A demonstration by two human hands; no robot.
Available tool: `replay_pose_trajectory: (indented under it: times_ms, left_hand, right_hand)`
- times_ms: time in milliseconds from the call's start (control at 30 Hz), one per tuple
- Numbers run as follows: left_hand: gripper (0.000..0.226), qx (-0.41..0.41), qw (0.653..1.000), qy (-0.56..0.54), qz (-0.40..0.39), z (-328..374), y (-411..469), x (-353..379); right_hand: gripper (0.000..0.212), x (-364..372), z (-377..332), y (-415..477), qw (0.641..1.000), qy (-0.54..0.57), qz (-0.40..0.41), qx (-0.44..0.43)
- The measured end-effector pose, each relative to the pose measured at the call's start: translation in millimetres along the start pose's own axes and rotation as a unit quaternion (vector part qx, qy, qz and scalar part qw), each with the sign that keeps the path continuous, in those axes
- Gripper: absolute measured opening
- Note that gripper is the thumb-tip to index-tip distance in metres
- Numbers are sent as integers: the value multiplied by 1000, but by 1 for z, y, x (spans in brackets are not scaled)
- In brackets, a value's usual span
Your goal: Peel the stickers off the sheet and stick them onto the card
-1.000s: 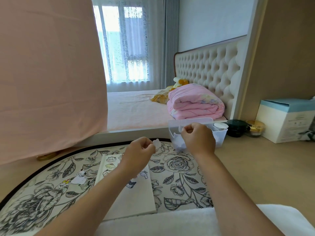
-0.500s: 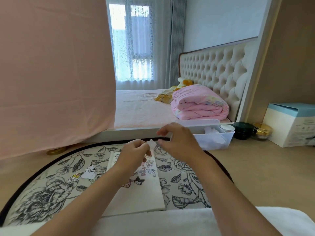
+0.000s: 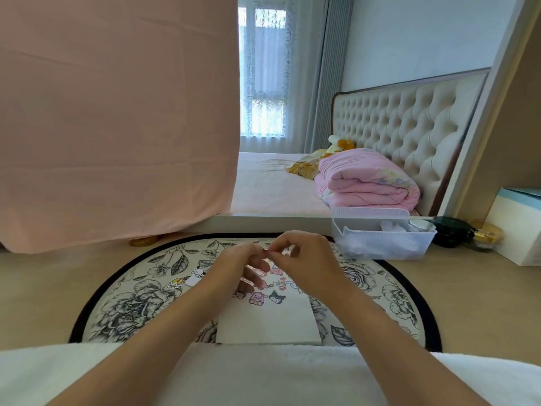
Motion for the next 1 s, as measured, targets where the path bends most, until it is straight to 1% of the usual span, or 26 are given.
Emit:
replay_pose_trajectory:
  times_ms: [67,100,167,233,367,467,533,600,667,800,867,933,1000]
  left_hand:
    - [32,-3,999,-47,6,-2,-1,-7]
    - [30,17,999,-43,20,-4,-2,-11]
    - [19,88,994,14,55,-9,-5,-16]
    - [13,134,987,50,69,-13,-8,-19]
    - [11,148,985,46,73,-16,-7,-19]
    - [10,147,984,36,88,-18,-5,-22]
    - [10,164,980,56,94,-19,-3,-25]
    - [12,206,967,115,94,-21,0,-28]
    - [12,251,948,180,83,-23,0,-28]
    - [14,292,927,225,70,-25,-3,-27]
    - [17,309,918,241,70,-25,-4,-27]
    - [18,322,911,251,68,-25,-5,-28]
    - [20,331,906,256,67,-24,-6,-27]
  right_hand:
    - [12,1,-2,-2,991,86,2,98]
    - [9,1,-3,-3,980,133,1,147]
    - [5,2,-5,-5,953,202,-9,225]
    - [7,4,-5,-7,934,234,-28,267]
    - [17,9,-8,-11,915,265,-72,296]
    - [16,11,-8,-12,923,240,-77,292]
    - [12,9,-8,-12,938,201,-81,271]
    - [9,7,-9,-10,962,134,-83,222]
    - [14,7,-10,-7,980,70,-76,172]
    - [20,4,-8,0,992,-50,-69,97]
    - [17,1,-9,3,993,-48,-79,79]
    - [9,0,-12,3,991,-20,-108,76]
    - [7,1,-14,1,989,-28,-133,63]
Point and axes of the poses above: each hand's wrist, its own y-axis towards the middle knuckle, its own x-axis out of the palm, z = x × y, the point moved 1 cm from there along y, towards the middle knuckle, and after that the axes turned 15 degrees about z, right-handed, at the moved point
